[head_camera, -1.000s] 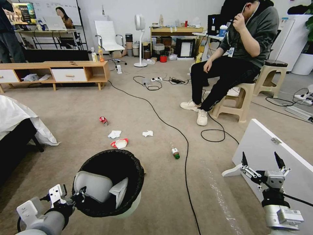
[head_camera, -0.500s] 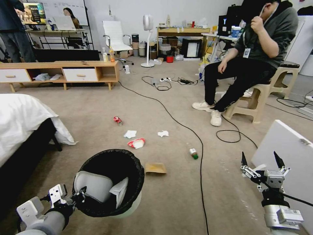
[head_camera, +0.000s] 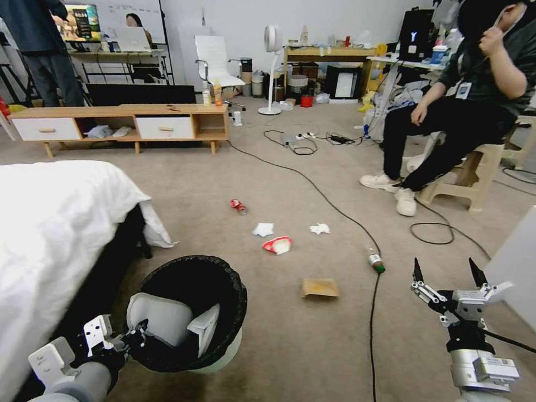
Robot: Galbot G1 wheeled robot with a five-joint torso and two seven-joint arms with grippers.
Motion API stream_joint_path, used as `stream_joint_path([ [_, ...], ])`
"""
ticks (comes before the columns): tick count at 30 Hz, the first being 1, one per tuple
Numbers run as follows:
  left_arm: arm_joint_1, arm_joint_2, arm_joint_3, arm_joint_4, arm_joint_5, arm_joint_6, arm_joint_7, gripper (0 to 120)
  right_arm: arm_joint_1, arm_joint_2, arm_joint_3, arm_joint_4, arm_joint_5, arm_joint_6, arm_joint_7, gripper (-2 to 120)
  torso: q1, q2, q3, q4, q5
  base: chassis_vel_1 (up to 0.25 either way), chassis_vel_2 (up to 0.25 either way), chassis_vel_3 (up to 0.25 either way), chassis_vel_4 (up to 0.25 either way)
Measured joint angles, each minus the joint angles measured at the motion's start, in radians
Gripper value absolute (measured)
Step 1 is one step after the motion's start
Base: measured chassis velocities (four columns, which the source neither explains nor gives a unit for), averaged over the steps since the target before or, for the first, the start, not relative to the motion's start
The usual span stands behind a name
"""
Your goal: Pick up the trash bin and place the garbage on the floor into it.
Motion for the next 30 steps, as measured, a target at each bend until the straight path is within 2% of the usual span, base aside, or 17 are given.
stream_joint_path([
  [4, 0.000, -0.002, 0.000, 0.001, 0.001, 0.000, 0.000, 5, 0.000, 0.000, 0.000, -0.003, 0.000, 0.004, -0.001, 100, 0.000, 0.000, 0.000, 0.0002, -0.0006, 0.093, 0.064, -0.092, -0.056],
  [5, 0.001, -0.004, 0.000, 0.001, 0.001, 0.000, 0.000, 5, 0.001, 0.000, 0.000, -0.004, 0.000, 0.005, -0.005, 100, 0.000, 0.000, 0.000, 0.0000, 0.0004, 0.011, -0.001, 0.056, 0.024],
  [10, 0.002, -0.006, 0.000, 0.000, 0.001, 0.000, 0.001, 5, 0.002, 0.000, 0.000, -0.008, -0.005, 0.010, -0.013, 100, 0.000, 0.000, 0.000, -0.0002, 0.0000, -0.083, -0.059, 0.046, 0.049],
  [30, -0.005, -0.006, 0.010, 0.002, 0.009, 0.001, 0.001, 5, 0.004, -0.002, 0.003, -0.014, -0.008, 0.013, -0.010, 100, 0.000, 0.000, 0.000, 0.0000, -0.0002, 0.000, 0.000, 0.000, 0.000],
])
